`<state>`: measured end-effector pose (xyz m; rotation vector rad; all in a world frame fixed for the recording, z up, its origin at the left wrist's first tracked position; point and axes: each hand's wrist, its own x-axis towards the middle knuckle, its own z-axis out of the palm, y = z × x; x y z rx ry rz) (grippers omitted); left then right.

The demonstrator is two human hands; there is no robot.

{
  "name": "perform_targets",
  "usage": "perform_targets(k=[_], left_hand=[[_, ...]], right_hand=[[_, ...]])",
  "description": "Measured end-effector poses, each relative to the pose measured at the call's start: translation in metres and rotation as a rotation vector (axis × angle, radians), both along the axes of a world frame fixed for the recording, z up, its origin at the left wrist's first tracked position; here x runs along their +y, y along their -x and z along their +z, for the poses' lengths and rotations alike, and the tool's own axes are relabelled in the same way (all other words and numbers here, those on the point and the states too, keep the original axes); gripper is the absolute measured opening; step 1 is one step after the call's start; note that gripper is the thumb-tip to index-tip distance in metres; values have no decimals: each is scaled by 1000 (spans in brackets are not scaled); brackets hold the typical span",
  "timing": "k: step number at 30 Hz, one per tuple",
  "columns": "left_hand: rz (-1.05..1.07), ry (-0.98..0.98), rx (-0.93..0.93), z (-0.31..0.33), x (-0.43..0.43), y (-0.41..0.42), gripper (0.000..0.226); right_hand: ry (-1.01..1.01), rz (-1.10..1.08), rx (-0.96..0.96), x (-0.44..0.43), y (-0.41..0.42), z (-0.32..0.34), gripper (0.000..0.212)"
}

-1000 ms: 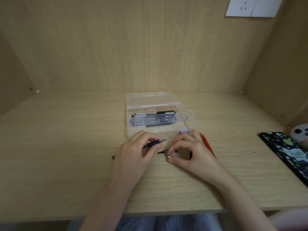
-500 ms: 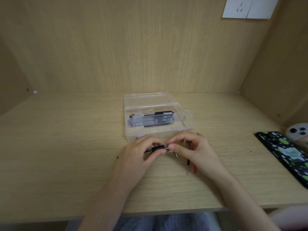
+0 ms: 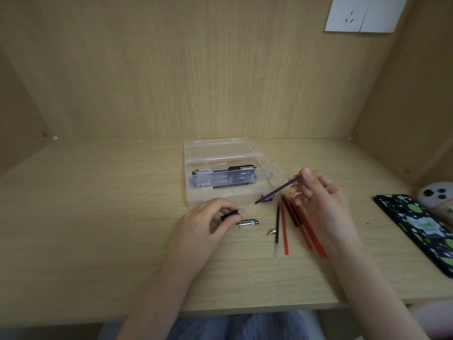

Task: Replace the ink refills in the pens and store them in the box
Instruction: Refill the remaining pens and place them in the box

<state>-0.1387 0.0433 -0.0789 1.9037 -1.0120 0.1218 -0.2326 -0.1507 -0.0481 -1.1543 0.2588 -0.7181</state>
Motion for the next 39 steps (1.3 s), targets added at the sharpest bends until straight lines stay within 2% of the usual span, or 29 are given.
perform_targets(k=[3,8,11,16,18,20,23,26,29,32,36,39], left_hand=[[7,-17,-22,0,0,0,12],[-2,-26,-46,0,-2,0,11],[-6,-15,-56,-1,-1,1,12],[-6,-19,-52,0,-1,0,12],[-5,-15,-37,-1,-1,0,11],[-5,-3,-8,-2,-2,-1,11],[-2,10,1,-3,-3,-2,13],[3,12,9,-3,-3,-2,11],[-5,20,19,-4,-3,-2,10],[-10,12,2,-4,-3,-3,10],[-4,-8,-23,-5,-3,-4,10],[3,-5,-22,-5,-2,-4,10]], right_hand=[[66,-94,134,-18,5,6,16],[373,-136,513,-33,1,4,25],[541,-197,656,-30,-4,-7,30],[736,-312,698,-23,-12,-9,23],[827,-333,620,-21,-17,-4,18],[935,-247,529,-18,-28,2,16],[1190,-21,466,-12,-54,8,24],[1337,141,543,-4,-79,3,37],[1537,142,729,0,-91,-3,44],[1566,130,784,1,-90,-4,53],[1538,218,804,-3,-88,-3,43],[1455,302,807,-7,-85,1,44]])
